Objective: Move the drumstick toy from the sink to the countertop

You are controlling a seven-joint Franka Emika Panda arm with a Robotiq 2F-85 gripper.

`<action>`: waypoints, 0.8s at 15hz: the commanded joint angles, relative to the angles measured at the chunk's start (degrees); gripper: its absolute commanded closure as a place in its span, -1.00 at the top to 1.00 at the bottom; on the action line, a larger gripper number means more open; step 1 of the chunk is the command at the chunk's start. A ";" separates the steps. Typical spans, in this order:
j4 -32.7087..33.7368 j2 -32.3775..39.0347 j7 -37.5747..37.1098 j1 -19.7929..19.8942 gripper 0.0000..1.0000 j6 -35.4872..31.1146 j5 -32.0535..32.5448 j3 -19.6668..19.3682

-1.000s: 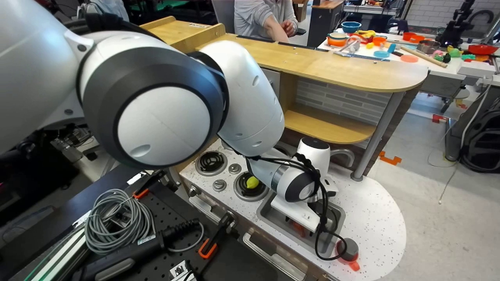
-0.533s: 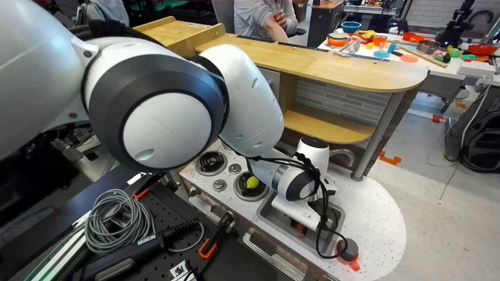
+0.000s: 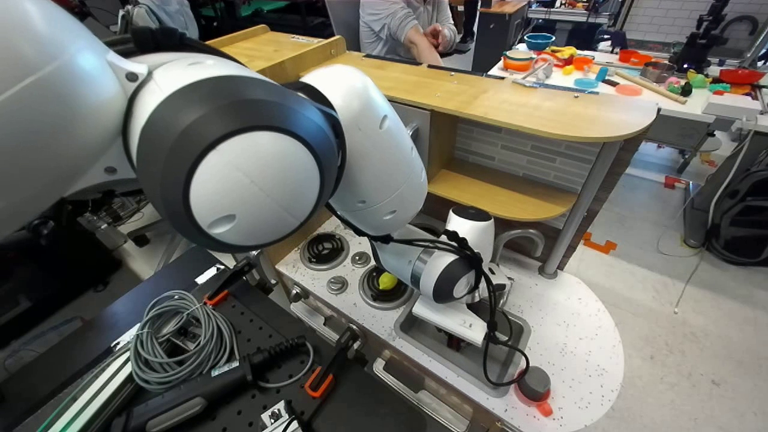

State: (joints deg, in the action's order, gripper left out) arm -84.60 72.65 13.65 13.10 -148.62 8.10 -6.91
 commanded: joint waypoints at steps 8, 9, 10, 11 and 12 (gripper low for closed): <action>-19.79 -16.65 -0.79 -1.66 -0.91 -5.64 0.22 0.19; -21.35 -18.21 -1.22 -1.61 -0.91 -5.29 -0.01 0.12; -22.90 -19.79 -1.57 -1.38 -0.91 -4.85 -0.31 0.18; -24.33 -21.16 -2.16 -1.54 -0.91 -4.95 -0.28 -0.27; -25.20 -22.28 -2.37 -1.24 -0.91 -4.71 -0.38 -0.50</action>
State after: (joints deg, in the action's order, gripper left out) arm -103.16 56.21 12.51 11.58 -152.41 8.05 -6.90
